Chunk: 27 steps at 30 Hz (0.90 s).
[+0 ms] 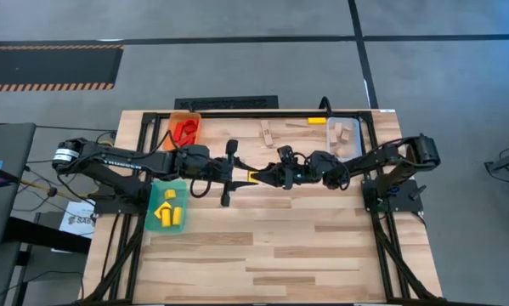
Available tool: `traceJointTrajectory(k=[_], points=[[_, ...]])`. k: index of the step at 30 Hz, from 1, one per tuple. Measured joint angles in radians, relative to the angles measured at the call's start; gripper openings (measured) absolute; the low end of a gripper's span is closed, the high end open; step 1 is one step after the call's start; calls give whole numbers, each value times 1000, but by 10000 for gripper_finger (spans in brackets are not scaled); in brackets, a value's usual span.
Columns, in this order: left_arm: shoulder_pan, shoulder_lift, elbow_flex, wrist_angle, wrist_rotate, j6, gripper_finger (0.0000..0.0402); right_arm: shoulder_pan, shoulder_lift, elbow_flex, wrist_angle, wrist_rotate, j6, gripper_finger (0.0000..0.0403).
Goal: Sort & place blocks by color
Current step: Put the yellow wooden block into the green bin
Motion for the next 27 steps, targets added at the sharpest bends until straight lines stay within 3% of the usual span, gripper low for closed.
traceJointTrajectory(k=[2,8,15,22,27], points=[[-1,-1,0,2,1,21,106,0,0,0,2,-2,12,147],[0,-1,69,-103,0,27,106,-14,-1,1,6,-2,-19,224],[-1,-57,225,-682,-36,-20,106,-92,-1,1,-28,-56,-18,265],[-36,-170,209,-1172,-164,-324,106,-132,-1,-1,-122,-74,-23,265],[-69,-280,60,-1256,-184,-678,106,-133,-1,-1,-135,-77,-43,265]])
